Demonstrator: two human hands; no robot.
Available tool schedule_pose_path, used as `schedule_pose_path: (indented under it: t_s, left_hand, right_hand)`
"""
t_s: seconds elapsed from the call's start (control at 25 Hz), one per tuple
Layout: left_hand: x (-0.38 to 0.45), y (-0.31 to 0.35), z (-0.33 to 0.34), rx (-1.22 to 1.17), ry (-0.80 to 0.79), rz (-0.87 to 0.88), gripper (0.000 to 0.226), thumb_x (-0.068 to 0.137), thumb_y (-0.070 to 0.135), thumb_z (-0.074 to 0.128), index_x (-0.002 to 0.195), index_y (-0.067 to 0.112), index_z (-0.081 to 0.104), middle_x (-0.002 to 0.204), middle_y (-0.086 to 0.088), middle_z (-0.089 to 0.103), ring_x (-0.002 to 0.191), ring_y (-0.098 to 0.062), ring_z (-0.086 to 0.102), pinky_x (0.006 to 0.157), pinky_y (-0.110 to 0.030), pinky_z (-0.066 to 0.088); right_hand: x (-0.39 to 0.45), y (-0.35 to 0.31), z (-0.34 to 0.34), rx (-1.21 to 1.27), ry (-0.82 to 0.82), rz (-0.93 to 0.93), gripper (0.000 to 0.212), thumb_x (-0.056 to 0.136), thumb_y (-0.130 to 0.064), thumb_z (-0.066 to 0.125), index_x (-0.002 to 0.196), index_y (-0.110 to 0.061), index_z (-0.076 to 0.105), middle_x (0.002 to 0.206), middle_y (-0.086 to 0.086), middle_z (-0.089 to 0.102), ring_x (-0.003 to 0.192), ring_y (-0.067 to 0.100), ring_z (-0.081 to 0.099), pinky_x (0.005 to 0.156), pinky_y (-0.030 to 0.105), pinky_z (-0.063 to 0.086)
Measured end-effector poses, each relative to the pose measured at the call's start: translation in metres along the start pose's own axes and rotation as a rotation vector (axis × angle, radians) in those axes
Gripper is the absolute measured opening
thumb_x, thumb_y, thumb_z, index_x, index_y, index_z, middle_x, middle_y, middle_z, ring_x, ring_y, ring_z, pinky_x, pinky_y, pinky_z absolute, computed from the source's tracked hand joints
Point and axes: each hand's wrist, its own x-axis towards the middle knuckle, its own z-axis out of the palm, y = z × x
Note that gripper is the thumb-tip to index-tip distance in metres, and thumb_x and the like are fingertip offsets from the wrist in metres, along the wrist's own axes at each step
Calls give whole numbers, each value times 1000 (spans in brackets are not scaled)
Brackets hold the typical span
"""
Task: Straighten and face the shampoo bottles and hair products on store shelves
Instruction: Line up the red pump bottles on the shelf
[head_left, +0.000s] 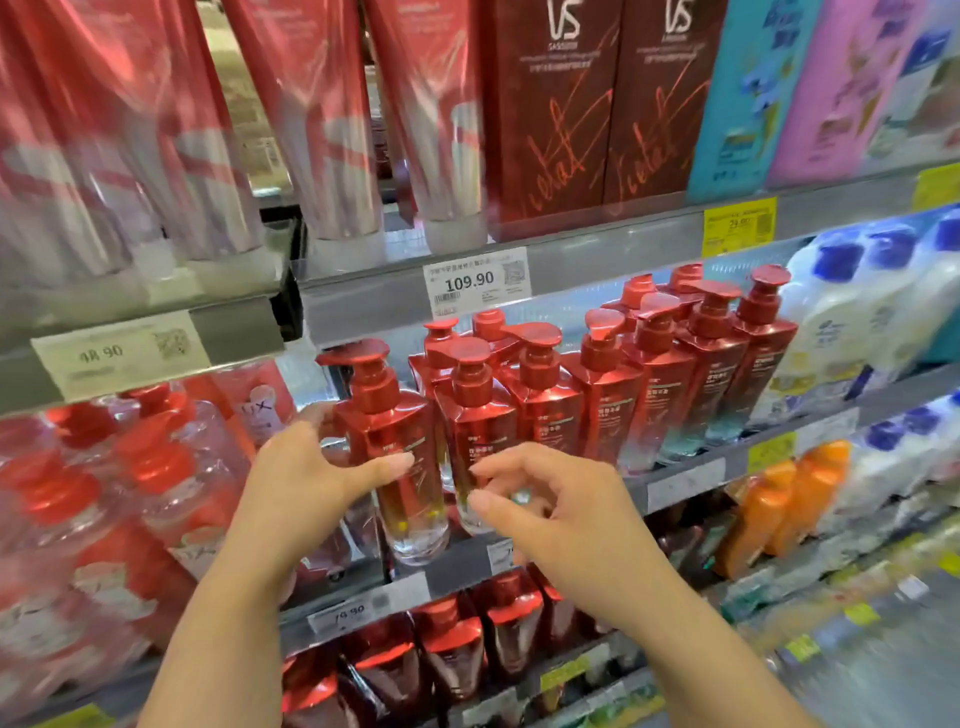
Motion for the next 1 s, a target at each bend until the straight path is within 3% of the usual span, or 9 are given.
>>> schedule_pose_path:
  t_s: [0.12, 0.24, 0.36, 0.48, 0.68, 0.88, 1.0]
  left_hand:
    - [12, -6, 5, -33, -90, 24, 70, 42, 78, 79, 102, 53, 54, 83, 26, 72, 73, 3, 69, 63, -27, 49]
    - [24, -13, 5, -30, -137, 49, 75, 39, 83, 77, 106, 57, 52, 84, 26, 73, 71, 3, 70, 67, -34, 54]
    - [34, -22, 5, -62, -191, 74, 81, 36, 80, 80, 109, 57, 54, 87, 21, 74, 75, 0, 71, 72, -39, 56]
    - [37, -32, 7, -76, -259, 73, 86, 36, 73, 86, 114, 52, 56, 99, 17, 74, 92, -10, 71, 84, -48, 56]
    - [28, -31, 9, 83, -273, 167, 88, 40, 84, 75, 115, 48, 50, 94, 21, 71, 88, -5, 67, 70, -32, 51]
    - [21, -22, 9, 282, -200, 249, 85, 55, 85, 63, 123, 35, 50, 92, 13, 67, 79, -14, 61, 57, -28, 40]
    - [14, -14, 11, 396, -208, 182, 81, 61, 80, 59, 118, 24, 49, 91, 2, 67, 75, -22, 62, 57, -30, 40]
  right_hand:
    - [-17, -1, 14, -60, 42, 86, 11, 89, -38, 73, 99, -40, 73, 86, -29, 69, 63, -5, 63, 65, 12, 47]
    - [-33, -4, 17, -96, 129, 136, 11, 91, -38, 72, 101, -37, 74, 91, -29, 68, 66, -8, 62, 67, 12, 44]
    - [-47, -9, 20, -102, 203, 195, 12, 91, -40, 70, 103, -38, 73, 91, -31, 66, 62, -2, 61, 71, 25, 55]
    - [-53, -11, 22, -107, 258, 238, 13, 90, -41, 70, 103, -38, 73, 90, -30, 66, 60, 13, 62, 75, 35, 58]
    - [-52, -14, 25, -116, 307, 252, 12, 89, -43, 69, 100, -38, 71, 94, -23, 68, 56, 3, 61, 74, 33, 59]
    - [-50, -11, 20, -77, 291, 267, 12, 90, -41, 70, 101, -36, 72, 92, -11, 70, 53, 4, 68, 58, 13, 51]
    - [-56, -7, 7, -62, 292, 252, 13, 89, -42, 70, 100, -36, 72, 93, -12, 70, 53, 5, 68, 63, 20, 57]
